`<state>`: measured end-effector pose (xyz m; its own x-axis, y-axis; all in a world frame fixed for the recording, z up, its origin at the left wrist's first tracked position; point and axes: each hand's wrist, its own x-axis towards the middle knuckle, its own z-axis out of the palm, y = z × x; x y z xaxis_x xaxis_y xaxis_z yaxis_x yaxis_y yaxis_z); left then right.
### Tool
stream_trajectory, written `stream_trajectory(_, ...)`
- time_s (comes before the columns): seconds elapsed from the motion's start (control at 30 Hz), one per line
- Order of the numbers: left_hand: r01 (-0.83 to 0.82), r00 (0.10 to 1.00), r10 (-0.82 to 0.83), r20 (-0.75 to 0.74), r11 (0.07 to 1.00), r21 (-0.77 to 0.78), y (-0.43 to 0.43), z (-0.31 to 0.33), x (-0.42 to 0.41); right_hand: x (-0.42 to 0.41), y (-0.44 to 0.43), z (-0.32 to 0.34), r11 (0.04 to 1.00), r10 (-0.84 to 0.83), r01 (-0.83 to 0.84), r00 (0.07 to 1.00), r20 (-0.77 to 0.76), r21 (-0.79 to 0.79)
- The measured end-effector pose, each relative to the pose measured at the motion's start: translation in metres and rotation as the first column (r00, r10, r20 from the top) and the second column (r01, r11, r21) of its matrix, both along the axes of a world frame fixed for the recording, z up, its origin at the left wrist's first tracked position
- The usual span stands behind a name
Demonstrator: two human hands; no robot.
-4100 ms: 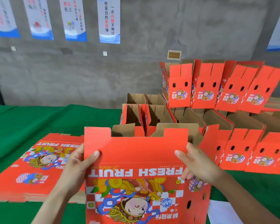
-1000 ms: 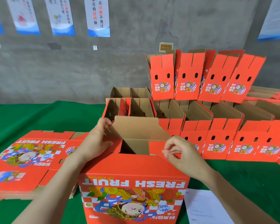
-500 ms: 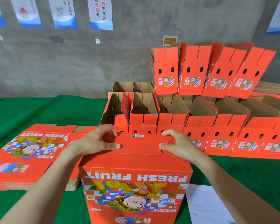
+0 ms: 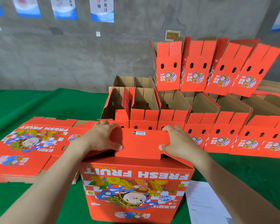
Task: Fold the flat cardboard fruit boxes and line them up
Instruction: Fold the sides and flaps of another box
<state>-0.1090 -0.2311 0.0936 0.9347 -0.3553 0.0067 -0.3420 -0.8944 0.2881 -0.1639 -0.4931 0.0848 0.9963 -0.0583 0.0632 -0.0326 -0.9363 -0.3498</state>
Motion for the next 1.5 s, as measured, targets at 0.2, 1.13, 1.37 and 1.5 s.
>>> stream_trajectory(0.2,-0.014,0.999,0.013,0.053,1.0,0.018,-0.002,-0.001,-0.002,-0.001,0.003,0.0,0.998,-0.012,0.012,1.0,0.011,-0.055)
stream_trajectory(1.13,-0.533,0.833,0.156,-0.53,0.482,-0.696,0.049,-0.066,-0.056,-0.061,-0.04,-0.067,0.6,-0.093,0.403,0.893,-0.44,0.691)
stream_trajectory(1.37,-0.391,0.914,0.15,-0.376,0.571,-0.722,0.063,-0.05,-0.061,-0.081,-0.066,-0.063,0.585,0.201,0.135,0.931,-0.304,0.799)
stream_trajectory(1.5,-0.36,0.885,-0.062,-0.461,0.534,-0.765,0.058,-0.038,-0.062,-0.081,-0.075,-0.059,0.349,0.254,0.108,0.945,-0.205,0.931)
